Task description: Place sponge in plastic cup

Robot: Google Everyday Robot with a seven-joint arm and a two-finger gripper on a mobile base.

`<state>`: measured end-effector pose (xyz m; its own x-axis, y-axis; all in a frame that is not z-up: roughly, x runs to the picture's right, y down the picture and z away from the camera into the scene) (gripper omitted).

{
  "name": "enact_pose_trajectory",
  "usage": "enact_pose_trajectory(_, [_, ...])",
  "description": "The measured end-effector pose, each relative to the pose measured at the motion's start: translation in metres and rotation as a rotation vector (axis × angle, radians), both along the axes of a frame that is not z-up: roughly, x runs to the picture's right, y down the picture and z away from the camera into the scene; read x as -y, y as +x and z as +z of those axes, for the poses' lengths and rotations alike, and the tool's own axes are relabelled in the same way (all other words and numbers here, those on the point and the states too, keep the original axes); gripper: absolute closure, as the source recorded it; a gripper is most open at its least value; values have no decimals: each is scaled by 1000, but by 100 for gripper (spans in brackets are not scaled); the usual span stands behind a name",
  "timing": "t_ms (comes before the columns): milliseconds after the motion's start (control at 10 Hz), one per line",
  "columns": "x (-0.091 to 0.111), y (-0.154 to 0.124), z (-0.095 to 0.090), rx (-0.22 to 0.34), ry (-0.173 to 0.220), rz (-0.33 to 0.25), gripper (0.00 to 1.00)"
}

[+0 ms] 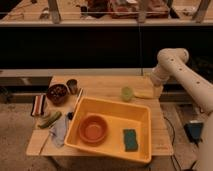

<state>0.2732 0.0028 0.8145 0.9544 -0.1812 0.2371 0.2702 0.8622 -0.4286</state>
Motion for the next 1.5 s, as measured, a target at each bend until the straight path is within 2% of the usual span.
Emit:
enact_pose_trajectory(100, [-11,-3,-16,12,4,-14,20])
enact_pose_trajectory(300, [-33,-11,-64,52,36,-41,20])
enact_pose_trajectory(500, [-49,-27,-97,135,46,-79,20])
enact_pose_trajectory(600, [-54,-37,-105,170,44,-103,20])
enact_pose_trajectory(700, [-60,-50,-108,204,32,-134,20])
enact_pose_trajectory(900, [-79,-79,-97,244,-15,-220,20])
enact_pose_trajectory(1100, [-98,-99,-88,249,-28,-293,20])
enact_pose_trajectory(1300, [-109,-108,-87,256,-11,-294,20])
enact_pose_trajectory(1400, [-109,-107,-92,269,-2,-291,20])
enact_pose_trajectory(1500, [-112,-107,-108,316,8,-296,20])
